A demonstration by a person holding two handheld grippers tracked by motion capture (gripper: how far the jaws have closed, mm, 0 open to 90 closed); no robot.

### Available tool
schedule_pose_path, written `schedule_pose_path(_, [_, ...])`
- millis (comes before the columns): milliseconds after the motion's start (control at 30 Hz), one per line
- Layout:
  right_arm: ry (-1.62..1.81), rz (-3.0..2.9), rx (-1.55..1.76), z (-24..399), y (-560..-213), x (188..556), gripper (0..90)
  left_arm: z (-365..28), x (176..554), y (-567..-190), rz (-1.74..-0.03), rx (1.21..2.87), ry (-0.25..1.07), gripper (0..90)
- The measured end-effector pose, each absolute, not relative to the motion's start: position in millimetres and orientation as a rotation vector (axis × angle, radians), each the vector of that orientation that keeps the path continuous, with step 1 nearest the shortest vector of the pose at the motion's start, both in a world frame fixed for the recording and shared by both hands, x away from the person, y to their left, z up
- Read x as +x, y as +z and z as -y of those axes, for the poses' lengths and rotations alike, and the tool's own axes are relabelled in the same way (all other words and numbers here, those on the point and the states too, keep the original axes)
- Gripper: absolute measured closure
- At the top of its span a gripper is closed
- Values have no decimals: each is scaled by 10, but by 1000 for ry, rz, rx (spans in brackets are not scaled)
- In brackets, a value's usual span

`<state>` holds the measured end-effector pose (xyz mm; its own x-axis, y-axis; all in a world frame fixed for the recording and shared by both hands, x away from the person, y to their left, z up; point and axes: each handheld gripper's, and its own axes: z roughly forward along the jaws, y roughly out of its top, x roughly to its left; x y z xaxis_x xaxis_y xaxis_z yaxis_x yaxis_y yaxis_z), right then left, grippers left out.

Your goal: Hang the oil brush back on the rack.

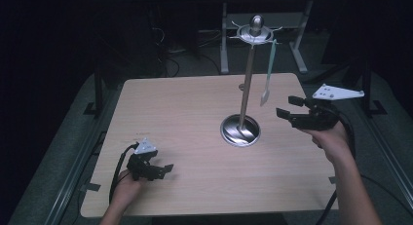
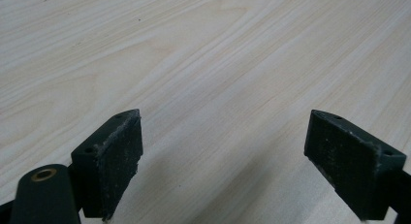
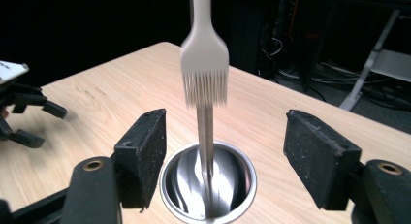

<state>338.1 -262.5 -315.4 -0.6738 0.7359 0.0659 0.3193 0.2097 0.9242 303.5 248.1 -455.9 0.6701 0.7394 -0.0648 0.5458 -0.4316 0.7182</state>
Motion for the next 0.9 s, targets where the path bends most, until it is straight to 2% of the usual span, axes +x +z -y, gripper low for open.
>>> schedule_pose_path(900, [1389,-2138,1094,2768,-3995,3107,263,-2514,2996,-4548,-984,2156,349,133])
